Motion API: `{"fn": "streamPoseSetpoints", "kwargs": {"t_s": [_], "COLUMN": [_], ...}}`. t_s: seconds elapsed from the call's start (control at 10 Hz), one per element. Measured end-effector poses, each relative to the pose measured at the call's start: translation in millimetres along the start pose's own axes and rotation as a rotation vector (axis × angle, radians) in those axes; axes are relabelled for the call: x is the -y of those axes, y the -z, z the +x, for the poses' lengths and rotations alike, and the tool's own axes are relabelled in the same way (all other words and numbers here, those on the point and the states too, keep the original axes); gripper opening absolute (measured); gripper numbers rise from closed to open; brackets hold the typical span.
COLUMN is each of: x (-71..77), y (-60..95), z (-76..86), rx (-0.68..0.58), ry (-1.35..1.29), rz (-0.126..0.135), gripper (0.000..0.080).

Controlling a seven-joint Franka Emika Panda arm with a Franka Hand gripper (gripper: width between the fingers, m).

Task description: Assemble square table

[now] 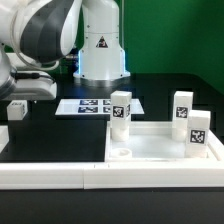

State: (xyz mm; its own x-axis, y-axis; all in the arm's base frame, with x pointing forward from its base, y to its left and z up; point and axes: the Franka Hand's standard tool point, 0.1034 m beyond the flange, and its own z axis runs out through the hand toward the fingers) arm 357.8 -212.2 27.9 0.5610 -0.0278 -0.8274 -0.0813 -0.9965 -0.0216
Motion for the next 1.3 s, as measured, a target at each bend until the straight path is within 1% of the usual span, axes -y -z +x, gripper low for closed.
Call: {"fn": "streamPoseSetpoints", "kwargs": {"t_s": [0.1,0.2,0.5,0.6,0.7,0.8,0.9,1.3], "x": [2.7,3.6,2.9,2.9,2.9,2.8,2.8,2.7], "y": [-7.5,-12.9,-13.0,-13.0,-13.0,-13.1,-13.1,-13.1], "z": [4.0,5.5,5.1,5.1,5.1,5.0,5.0,5.0], "rx": [-0.005,-0.005,-0.004,-0.004,-0.004,-0.004,-0.004,-0.004], "ry": [0.005,0.008,0.007,0.007,0.007,0.007,0.007,0.007], "rz": [-0.008,-0.01,-0.008,-0.008,-0.008,-0.008,-0.008,-0.008], "gripper": [0.0649,0.0649,0.0649,0.0537,0.04,0.04,0.0287,0.0287]}}
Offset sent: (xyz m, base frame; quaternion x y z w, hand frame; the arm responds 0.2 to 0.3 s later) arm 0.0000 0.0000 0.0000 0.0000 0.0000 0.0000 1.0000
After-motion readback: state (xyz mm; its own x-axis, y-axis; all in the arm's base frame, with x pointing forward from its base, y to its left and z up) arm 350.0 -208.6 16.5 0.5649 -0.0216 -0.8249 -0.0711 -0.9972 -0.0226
